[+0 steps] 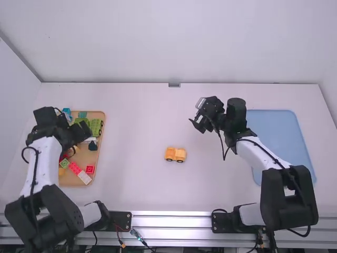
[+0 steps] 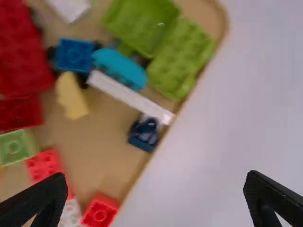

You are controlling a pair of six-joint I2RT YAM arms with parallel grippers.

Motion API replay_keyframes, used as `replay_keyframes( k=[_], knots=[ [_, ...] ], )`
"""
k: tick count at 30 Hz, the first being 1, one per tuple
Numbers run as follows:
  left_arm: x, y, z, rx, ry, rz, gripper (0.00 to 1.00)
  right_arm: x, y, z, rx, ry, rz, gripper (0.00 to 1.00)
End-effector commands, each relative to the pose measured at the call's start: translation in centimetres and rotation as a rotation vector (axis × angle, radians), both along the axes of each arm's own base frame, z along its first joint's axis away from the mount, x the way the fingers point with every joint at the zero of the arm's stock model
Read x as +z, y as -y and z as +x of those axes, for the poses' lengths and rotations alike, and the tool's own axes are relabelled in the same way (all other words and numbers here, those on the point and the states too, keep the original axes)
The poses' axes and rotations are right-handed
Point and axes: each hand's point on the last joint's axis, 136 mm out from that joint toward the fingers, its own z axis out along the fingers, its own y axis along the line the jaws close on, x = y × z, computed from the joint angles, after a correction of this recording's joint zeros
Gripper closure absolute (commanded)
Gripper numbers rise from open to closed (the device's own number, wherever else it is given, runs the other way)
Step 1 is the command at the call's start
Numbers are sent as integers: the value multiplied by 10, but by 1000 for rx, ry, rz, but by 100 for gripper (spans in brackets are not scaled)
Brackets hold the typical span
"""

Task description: Assemble lego blocks to make yellow taxi

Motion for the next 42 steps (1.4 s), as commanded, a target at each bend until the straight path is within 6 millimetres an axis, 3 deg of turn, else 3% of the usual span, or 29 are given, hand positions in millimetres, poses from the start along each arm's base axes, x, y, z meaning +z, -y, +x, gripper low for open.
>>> replay_keyframes(
  k=[1, 4, 5, 13, 23, 30, 42],
  knots=[
    [-1, -38, -5, 160, -138, 97, 1, 9, 1, 6, -13, -1, 27, 1],
    [-16, -41, 4, 131, -235, 56, 0, 12, 0, 6, -4, 2, 32, 1],
    [-28, -45, 7, 129, -306, 31, 11, 13, -1, 6, 0, 7, 35, 1],
    [-80, -62, 9, 178, -467, 15, 40, 14, -1, 7, -3, 11, 33, 1],
    [-108, -66, 5, 206, -433, 23, 36, 15, 1, 8, -5, 14, 35, 1],
    [-128, -65, 3, 210, -367, -40, 44, 15, 2, 8, -6, 14, 35, 1],
    [-131, -70, -5, 231, -378, -50, 41, 18, 1, 9, -5, 29, 38, 1]
  ],
)
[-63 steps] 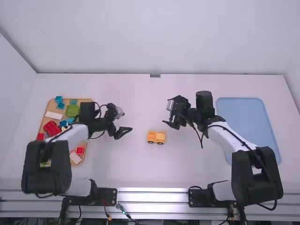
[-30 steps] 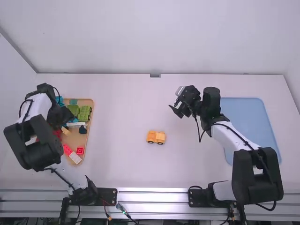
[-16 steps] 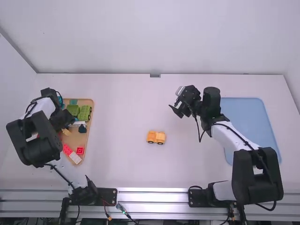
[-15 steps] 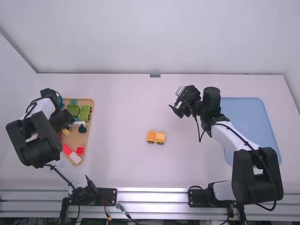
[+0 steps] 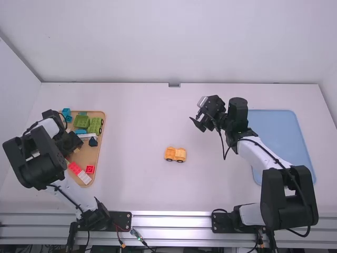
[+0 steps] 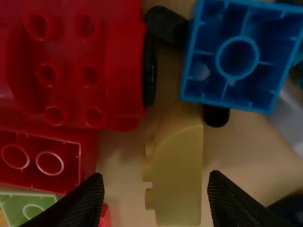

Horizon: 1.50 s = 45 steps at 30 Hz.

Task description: Assemble lego blocks to make yellow taxi

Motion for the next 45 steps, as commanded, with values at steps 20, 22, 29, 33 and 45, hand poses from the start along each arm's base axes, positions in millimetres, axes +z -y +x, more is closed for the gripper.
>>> replay_keyframes(
  k=[20, 22, 29, 33, 45],
  knots=[
    [-20, 15, 13, -71, 105, -50, 64, 13, -1, 7, -16, -11, 46, 1],
    [-19, 17, 10, -69, 92, -59, 65, 13, -1, 7, -15, -9, 47, 1],
    [-12, 16, 11, -64, 77, -67, 57, 13, -1, 7, -16, -10, 46, 1],
    [-12, 15, 12, -65, 83, -62, 58, 12, 0, 7, -17, -14, 45, 1],
    [-15, 12, 10, -63, 76, -39, 77, 11, 0, 7, -17, -17, 45, 1]
  ],
)
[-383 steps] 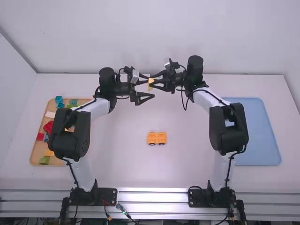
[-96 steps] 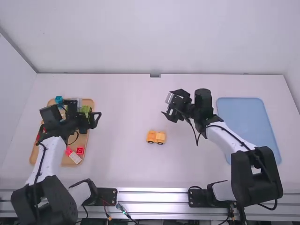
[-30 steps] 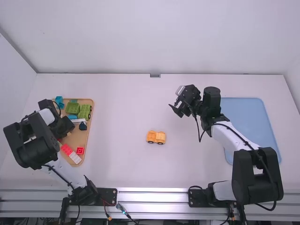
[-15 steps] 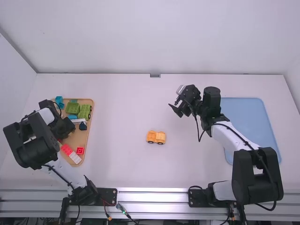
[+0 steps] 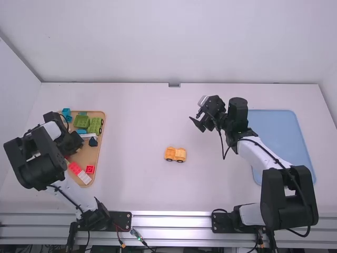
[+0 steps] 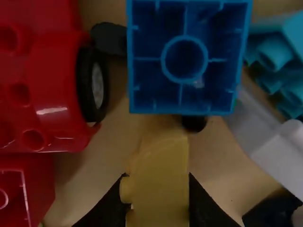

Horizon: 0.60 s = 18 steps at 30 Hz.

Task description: Assemble lego blocks to make yellow taxi

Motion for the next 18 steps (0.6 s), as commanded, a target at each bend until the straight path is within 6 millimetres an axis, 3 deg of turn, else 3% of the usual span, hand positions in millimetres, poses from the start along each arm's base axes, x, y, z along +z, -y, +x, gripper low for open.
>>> replay_keyframes(
  k=[1, 7, 12, 18],
  knots=[
    [-4, 2, -2, -2, -14, -5, 79, 12, 0, 7, -1, 18, 15, 1],
    [10, -2, 7, -43, 26, 30, 97, 16, -6, 7, -13, -9, 63, 1],
    [49, 8, 24, -92, 126, 98, 98, 26, -7, 10, -43, -40, 146, 1],
    [124, 65, 66, -360, 392, 272, 98, 40, -15, 22, -65, -119, 366, 1]
  ],
)
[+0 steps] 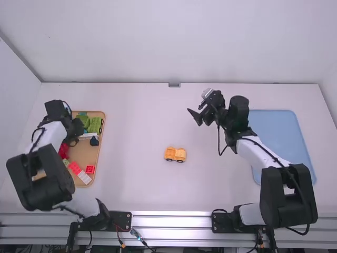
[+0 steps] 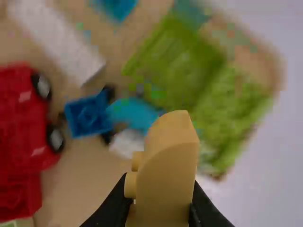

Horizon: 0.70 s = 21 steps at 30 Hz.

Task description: Assemble lego blocks to make yellow taxi

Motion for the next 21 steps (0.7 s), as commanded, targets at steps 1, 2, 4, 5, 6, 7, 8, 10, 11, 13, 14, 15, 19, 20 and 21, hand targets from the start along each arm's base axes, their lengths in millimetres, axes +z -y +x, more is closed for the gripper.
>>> replay_keyframes(
  k=[1, 2, 4, 5, 6, 7, 8, 10, 11, 13, 14, 15, 19, 20, 21],
  knots=[
    [29, 42, 12, -185, 91, 89, 98, 4, -10, 6, 28, -112, 159, 1],
    [38, 58, 18, -251, 133, 126, 96, 4, -13, 8, 50, -121, 188, 1],
    [57, 100, 30, -407, 236, 200, 91, 1, -18, 19, 100, -179, 249, 1],
    [66, 121, 35, -460, 292, 216, 91, 0, -24, 22, 146, -217, 272, 1],
    [68, 129, 36, -477, 312, 219, 91, -1, -26, 23, 161, -229, 277, 1],
    [79, 161, 42, -561, 399, 226, 92, -3, -38, 21, 270, -271, 293, 0],
    [81, 172, 44, -599, 425, 228, 92, -3, -42, 19, 314, -281, 295, 0],
    [89, 217, 46, -771, 522, 215, 97, -2, -60, 5, 518, -302, 302, 9],
    [90, 233, 45, -829, 557, 202, 98, -2, -65, 2, 580, -307, 303, 15],
    [89, 259, 45, -919, 606, 181, 98, -4, -73, -3, 678, -308, 303, 20],
    [89, 262, 45, -928, 613, 181, 98, -4, -74, -3, 691, -308, 302, 21],
    [86, 273, 47, -968, 635, 183, 98, -5, -81, -4, 721, -329, 308, 22],
    [79, 302, 55, -1064, 707, 131, 98, -3, -96, -9, 739, -383, 322, 22],
    [78, 311, 57, -1090, 734, 114, 98, -4, -101, -7, 713, -409, 332, 22],
    [77, 316, 59, -1101, 749, 107, 98, -5, -104, -5, 697, -422, 337, 22]
  ],
)
